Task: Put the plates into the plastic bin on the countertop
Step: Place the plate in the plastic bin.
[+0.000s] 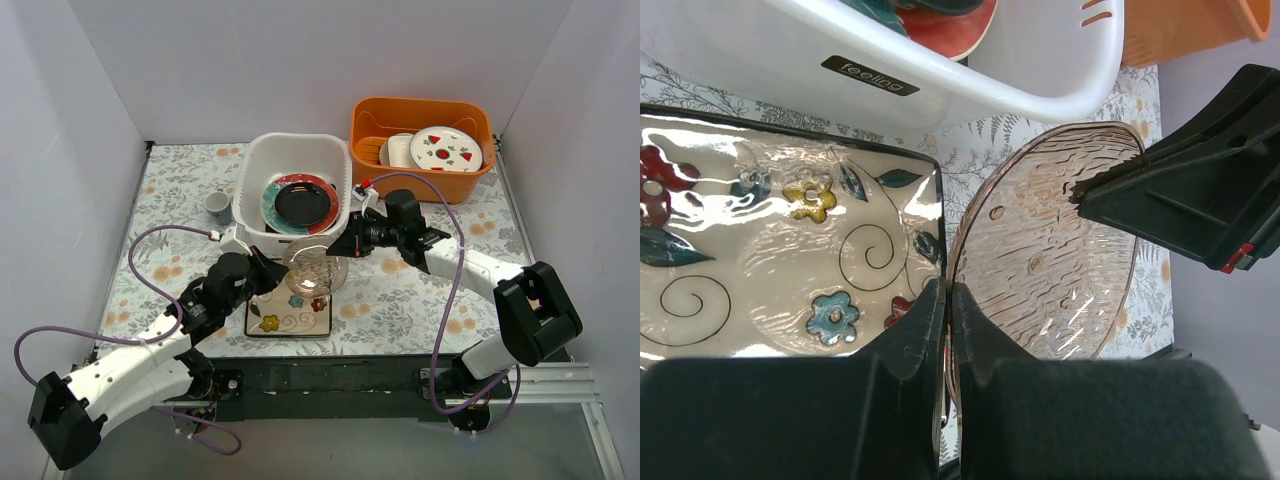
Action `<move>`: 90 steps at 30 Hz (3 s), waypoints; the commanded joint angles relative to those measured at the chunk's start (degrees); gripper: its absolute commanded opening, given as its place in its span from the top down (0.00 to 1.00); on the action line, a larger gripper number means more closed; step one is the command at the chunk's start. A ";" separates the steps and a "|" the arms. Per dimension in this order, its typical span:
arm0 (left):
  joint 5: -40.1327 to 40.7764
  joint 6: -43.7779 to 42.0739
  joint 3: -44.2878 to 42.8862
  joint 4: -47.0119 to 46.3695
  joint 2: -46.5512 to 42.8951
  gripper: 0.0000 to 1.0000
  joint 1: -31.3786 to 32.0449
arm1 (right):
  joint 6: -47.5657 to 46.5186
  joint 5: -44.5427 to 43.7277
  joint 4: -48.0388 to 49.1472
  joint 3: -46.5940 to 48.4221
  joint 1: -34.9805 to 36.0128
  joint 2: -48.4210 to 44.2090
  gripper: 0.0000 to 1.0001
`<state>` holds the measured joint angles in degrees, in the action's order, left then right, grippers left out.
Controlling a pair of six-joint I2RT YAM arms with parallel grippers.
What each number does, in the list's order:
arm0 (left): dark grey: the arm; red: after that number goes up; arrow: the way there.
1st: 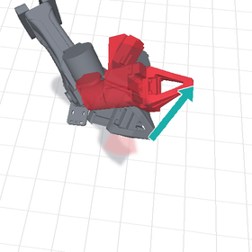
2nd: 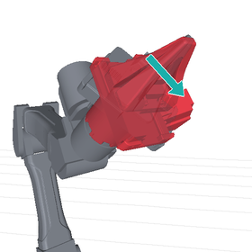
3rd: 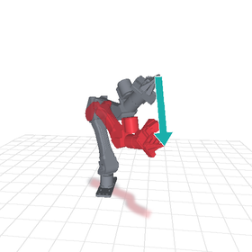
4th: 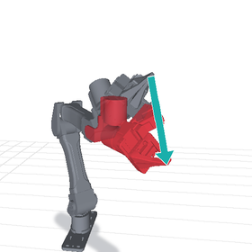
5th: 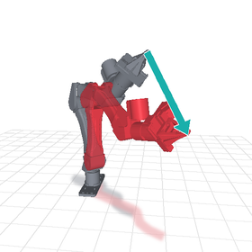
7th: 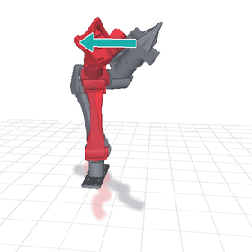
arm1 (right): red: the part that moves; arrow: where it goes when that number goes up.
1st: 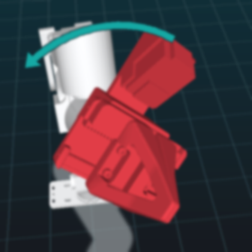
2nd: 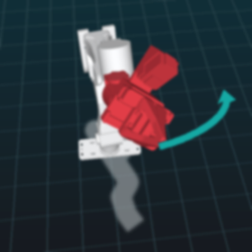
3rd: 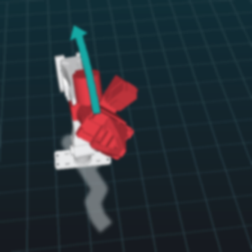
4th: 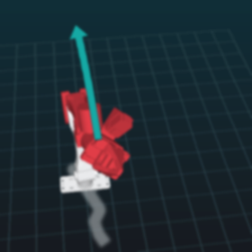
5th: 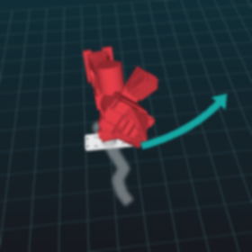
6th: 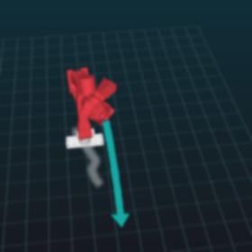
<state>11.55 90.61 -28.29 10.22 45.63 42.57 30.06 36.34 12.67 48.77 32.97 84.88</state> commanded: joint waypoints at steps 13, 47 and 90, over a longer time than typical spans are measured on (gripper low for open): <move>1.80 -4.30 -2.12 -5.12 0.69 0.67 0.24 | 0.70 2.34 3.60 -1.40 0.78 -1.73 0.99; 7.70 1.24 1.58 7.36 -13.55 0.02 0.24 | -3.78 0.67 -3.79 16.35 -0.19 8.19 0.99; 8.84 5.36 0.34 13.86 -2.82 0.02 0.24 | -5.37 -6.18 -17.85 53.89 -6.16 38.26 0.68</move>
<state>17.87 93.30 -26.79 19.79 43.27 42.59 26.50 32.56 -3.84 101.49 26.55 123.26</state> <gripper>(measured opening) 0.981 0.236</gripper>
